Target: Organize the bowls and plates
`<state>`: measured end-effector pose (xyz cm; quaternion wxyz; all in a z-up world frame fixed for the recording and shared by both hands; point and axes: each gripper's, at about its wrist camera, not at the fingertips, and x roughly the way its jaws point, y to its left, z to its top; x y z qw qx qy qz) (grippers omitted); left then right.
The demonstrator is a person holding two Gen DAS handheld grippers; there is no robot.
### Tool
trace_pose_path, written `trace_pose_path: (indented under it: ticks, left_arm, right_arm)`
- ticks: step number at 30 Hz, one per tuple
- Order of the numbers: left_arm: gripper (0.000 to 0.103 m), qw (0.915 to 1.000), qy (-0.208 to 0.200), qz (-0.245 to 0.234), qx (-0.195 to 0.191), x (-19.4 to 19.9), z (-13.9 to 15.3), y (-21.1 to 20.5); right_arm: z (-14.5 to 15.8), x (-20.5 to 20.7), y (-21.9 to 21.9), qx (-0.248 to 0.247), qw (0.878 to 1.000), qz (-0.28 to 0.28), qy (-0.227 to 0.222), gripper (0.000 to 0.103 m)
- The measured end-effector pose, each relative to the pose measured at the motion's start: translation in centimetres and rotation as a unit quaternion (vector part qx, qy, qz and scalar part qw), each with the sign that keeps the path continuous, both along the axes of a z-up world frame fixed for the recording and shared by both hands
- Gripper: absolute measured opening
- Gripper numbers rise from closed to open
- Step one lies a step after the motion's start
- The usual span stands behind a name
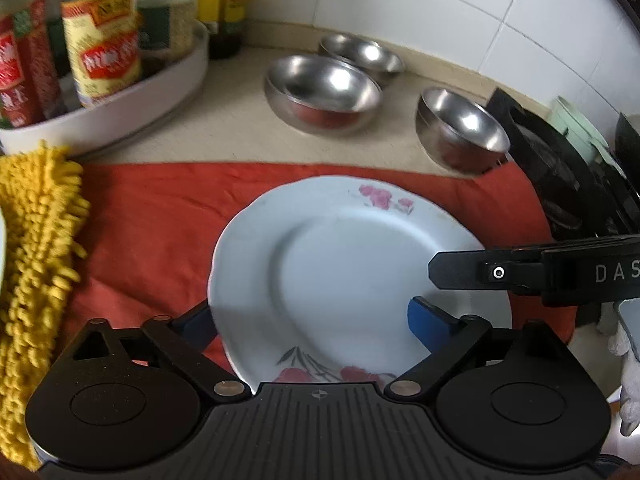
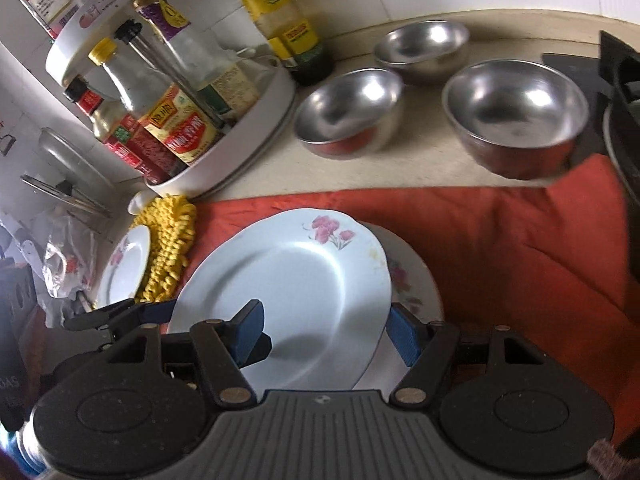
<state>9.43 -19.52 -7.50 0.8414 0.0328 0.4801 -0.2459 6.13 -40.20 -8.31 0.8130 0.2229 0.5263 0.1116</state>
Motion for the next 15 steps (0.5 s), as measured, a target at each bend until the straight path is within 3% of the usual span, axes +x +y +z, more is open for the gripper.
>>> trace_pose_path:
  ticks: [3,9,12,15]
  left_arm:
    - [0.094,0.9999,0.015,0.0,0.003,-0.1,-0.7,-0.2]
    - [0.102,0.9996,-0.027,0.005,0.01,-1.0,0.2,-0.4]
    - [0.102,0.9996,-0.018,0.014,0.018,-0.8,-0.3,-0.4]
    - [0.102,0.9993,-0.011,0.02,0.03,-0.7,-0.9,-0.4]
  right_arm:
    - [-0.3,-0.7,-0.5,-0.019,1.0,-0.002,0.005,0.064]
    - [-0.4,-1.9,-1.8,-0.034,0.999,-0.006,0.0,0.064]
    - [-0.1,-2.2,-2.0,-0.052,0.999,-0.004,-0.014,0.064]
    - [-0.9,-2.3,-2.4,-0.042,0.999,-0.007,0.005,0.065]
